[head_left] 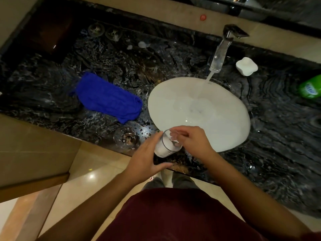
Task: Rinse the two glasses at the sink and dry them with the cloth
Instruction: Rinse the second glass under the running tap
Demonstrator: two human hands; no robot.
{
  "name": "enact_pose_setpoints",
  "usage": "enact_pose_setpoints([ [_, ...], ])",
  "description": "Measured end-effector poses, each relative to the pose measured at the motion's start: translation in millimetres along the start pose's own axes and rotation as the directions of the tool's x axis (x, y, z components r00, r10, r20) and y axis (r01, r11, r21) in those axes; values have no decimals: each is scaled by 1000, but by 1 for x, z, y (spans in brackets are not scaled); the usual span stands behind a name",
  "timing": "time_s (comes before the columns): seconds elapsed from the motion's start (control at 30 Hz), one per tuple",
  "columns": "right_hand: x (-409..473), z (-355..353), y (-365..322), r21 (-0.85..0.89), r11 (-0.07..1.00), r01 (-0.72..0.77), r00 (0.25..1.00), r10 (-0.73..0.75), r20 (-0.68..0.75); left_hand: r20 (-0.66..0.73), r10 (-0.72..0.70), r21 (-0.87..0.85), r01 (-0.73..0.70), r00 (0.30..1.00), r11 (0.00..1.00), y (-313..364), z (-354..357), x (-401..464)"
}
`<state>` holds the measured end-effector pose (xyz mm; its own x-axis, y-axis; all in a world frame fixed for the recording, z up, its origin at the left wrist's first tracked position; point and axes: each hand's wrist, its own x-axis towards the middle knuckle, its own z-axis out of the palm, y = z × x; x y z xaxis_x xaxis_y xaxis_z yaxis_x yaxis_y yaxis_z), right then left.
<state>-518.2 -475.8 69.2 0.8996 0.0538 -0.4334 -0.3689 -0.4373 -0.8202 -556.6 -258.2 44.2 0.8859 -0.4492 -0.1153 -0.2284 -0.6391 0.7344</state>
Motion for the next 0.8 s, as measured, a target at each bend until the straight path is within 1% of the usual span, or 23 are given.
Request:
enact_pose_setpoints([
  [0.07,-3,-6,-9,128,991,-34,998,40,-44,-5,-71,-115,70,997,991,13,3,13],
  [0.1,-5,-9,-12,180,982,-51,996,64,-69,-13,-87,-140,84,996,987,19,4,21],
  [0.17,-10,-17,-16,256,964,-74,987,108,-123,-22,-95,-168,90,995,982,30,3,37],
  [0.27,-17,-32,-20,360,929,-91,976,155,-153,-23,-74,-169,69,997,983,40,4,57],
  [0.4,-14,-59,-14,420,903,-94,977,165,-136,8,-28,-192,29,1000,981,52,8,83],
  [0.47,-7,-77,-11,419,903,-90,983,149,-110,25,-90,-254,94,996,963,60,10,97],
  [0.53,2,-96,-7,445,891,-82,987,135,-88,19,-197,-360,191,980,913,67,15,114],
  [0.6,17,-117,2,498,865,-70,989,127,-81,-12,-291,-436,257,957,862,76,22,141],
  [0.63,25,-126,7,505,861,-67,989,124,-81,-7,-330,-477,287,944,830,80,26,155],
  [0.67,32,-133,13,503,862,-65,989,122,-81,23,-363,-533,319,931,784,81,30,169],
  [0.7,39,-138,17,500,864,-59,990,117,-84,72,-398,-602,358,915,714,83,34,181],
  [0.77,53,-145,26,486,873,-48,991,104,-89,146,-439,-673,414,887,613,78,43,203],
  [0.8,63,-148,28,465,885,-39,991,94,-96,162,-445,-682,426,881,594,73,49,217],
])
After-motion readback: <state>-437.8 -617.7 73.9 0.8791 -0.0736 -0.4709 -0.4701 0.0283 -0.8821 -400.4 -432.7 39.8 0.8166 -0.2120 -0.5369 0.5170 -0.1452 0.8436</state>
